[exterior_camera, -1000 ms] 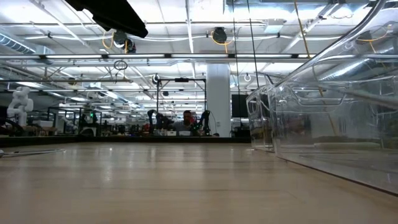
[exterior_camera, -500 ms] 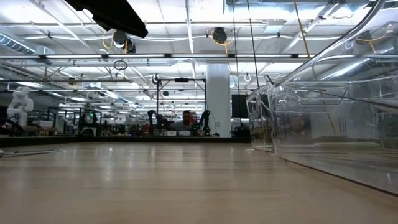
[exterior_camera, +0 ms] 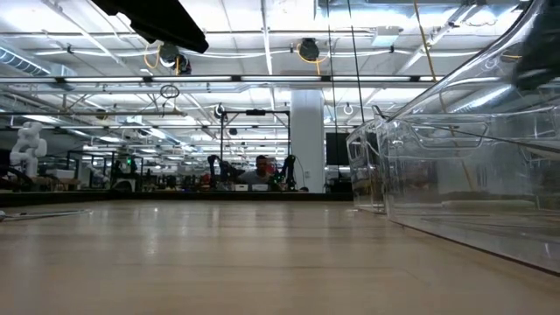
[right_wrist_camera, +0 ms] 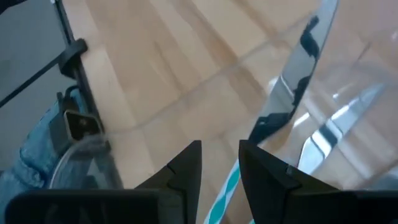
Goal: Sort silverware by color (type)
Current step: Put the blue knife into the bottom left transparent bin, then put the green knife into the top transparent bin
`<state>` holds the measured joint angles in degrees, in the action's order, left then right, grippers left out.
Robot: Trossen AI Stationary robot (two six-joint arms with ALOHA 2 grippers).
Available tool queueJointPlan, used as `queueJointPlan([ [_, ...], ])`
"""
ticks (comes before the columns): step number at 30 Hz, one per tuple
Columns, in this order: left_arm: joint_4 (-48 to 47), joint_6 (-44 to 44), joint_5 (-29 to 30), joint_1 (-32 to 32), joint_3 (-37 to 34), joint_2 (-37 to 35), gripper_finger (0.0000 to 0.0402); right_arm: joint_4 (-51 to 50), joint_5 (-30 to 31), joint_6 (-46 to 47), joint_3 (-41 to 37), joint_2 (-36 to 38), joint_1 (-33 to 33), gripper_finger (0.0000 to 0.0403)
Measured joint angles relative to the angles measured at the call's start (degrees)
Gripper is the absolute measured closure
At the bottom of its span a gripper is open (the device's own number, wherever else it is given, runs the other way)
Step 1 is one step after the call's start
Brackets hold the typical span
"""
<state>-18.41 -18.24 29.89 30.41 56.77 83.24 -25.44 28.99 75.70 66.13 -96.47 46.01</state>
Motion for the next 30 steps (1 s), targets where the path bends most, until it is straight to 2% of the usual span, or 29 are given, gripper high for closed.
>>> queueJointPlan([
  [5,0.0,0.0,0.11,0.0,0.0,0.0,0.0295,-0.01,2.69,-3.29,0.0,0.0,-1.98,0.03],
  [10,-0.01,0.0,0.11,0.0,0.0,0.02,0.0295,3.21,2.33,-6.42,0.0,-1.6,-3.09,0.03],
  [14,-0.04,0.0,0.11,0.0,0.02,0.02,0.0295,5.63,-3.2,-8.2,0.0,-4.26,-4.65,0.03],
  [18,-0.1,0.0,0.11,0.0,0.02,0.02,0.0295,5.55,-6.56,-7.52,-0.02,-5.57,-6.22,0.03],
  [23,-0.39,0.0,0.11,0.0,0.02,0.02,0.0295,4.92,-6.97,-7.23,-0.02,-5.23,-6.85,0.03],
  [30,-1.5,-0.09,0.11,0.0,0.02,0.03,0.0295,-3.45,-6.69,-0.44,-0.02,-3.64,-6.46,0.0308],
])
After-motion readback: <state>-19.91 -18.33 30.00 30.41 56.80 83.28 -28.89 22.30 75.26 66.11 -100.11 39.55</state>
